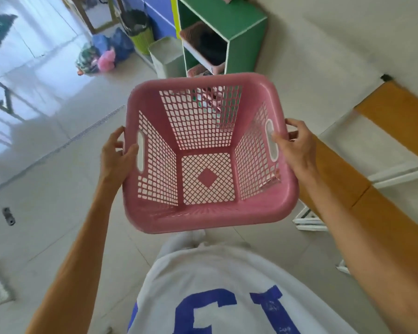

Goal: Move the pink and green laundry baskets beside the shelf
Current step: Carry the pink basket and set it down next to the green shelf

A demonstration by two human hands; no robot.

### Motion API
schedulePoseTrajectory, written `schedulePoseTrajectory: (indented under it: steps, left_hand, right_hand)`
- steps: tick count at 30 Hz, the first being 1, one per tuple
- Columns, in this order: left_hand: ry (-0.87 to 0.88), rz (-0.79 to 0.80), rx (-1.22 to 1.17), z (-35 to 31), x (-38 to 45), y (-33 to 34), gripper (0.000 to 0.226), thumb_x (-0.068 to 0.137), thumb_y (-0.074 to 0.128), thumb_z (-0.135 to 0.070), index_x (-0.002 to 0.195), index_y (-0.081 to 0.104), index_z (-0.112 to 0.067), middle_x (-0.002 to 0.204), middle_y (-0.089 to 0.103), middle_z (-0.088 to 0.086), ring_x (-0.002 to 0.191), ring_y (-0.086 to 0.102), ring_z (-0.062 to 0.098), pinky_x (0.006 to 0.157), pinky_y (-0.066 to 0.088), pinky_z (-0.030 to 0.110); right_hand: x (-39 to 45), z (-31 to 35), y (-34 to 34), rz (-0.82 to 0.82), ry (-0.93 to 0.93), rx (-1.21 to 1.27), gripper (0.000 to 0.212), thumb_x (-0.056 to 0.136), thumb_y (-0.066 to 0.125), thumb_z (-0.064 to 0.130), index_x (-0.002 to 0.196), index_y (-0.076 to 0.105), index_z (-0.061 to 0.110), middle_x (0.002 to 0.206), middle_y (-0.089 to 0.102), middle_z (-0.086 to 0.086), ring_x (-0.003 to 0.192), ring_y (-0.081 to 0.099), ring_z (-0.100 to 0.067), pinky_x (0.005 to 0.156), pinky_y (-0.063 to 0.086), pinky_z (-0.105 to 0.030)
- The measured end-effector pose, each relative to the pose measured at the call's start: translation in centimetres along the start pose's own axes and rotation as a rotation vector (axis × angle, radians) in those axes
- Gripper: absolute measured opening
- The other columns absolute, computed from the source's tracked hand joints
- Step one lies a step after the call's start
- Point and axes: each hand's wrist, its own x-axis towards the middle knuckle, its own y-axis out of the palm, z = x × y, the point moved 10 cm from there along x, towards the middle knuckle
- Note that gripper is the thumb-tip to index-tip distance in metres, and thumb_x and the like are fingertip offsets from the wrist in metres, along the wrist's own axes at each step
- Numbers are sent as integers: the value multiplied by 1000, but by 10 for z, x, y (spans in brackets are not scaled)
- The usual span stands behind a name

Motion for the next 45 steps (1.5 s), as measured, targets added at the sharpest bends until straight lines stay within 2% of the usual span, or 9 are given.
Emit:
schedulePoseTrajectory:
  steps: [7,12,16,20,23,28,32,36,45]
  left_hand:
    - [181,354,159,-86,166,101,53,95,62,-22,145,47,-28,109,60,3,73,61,5,52,52,18]
    - [289,581,283,-133,244,230,55,91,63,-18,144,49,-27,112,64,7,82,64,19,63,58,33]
    - [409,784,421,-153,277,354,60,88,61,-6,144,50,-23,107,65,-1,86,64,17,59,54,26]
    - [434,894,534,-132,316,466,49,91,55,-10,140,52,-20,104,69,1,77,65,10,64,61,36]
    - [402,960,611,-99,346,543,55,93,53,-10,147,44,-15,113,70,9,74,65,14,56,55,25]
    - [274,990,622,-43,381,646,65,91,56,4,151,35,-10,96,61,1,62,57,4,39,45,10]
    - [259,1018,615,-3,403,713,60,91,59,-2,147,40,-12,104,65,8,72,65,21,52,53,25]
    - [161,1060,605,34,422,751,72,88,60,-3,153,33,-20,93,62,-7,71,60,5,49,50,13]
    - [46,1126,484,55,439,781,65,91,65,-20,150,37,-20,126,64,8,93,65,11,82,58,34]
  right_hand:
    - [58,-30,-5,-249,219,65,50,82,70,46,126,57,28,92,72,5,75,71,-11,62,62,-33]
    - [87,-87,-19,-382,413,120,45,88,65,39,130,55,28,93,67,11,70,67,1,52,54,-14]
    - [128,-154,-18,-424,569,116,43,90,61,39,131,55,25,100,72,2,73,70,-9,52,57,-23]
    - [189,-225,8,-362,717,67,39,95,58,31,131,52,18,98,71,-2,61,67,-6,40,48,-16]
    - [232,-289,36,-261,817,-16,38,94,55,29,131,50,21,101,72,-2,69,71,-19,53,59,-33]
    - [290,-388,75,-160,928,-141,26,95,53,30,119,56,22,95,73,-2,74,71,-24,62,60,-39]
    - [332,-443,103,-133,931,-125,29,97,59,23,125,54,20,101,73,-2,72,72,-19,61,62,-38]
    - [370,-470,120,-122,909,-104,39,96,62,18,132,50,18,104,69,-1,76,69,-19,60,57,-30]
    - [400,-486,131,-139,855,-88,51,98,58,13,144,36,14,79,57,12,64,60,-4,55,52,-23]
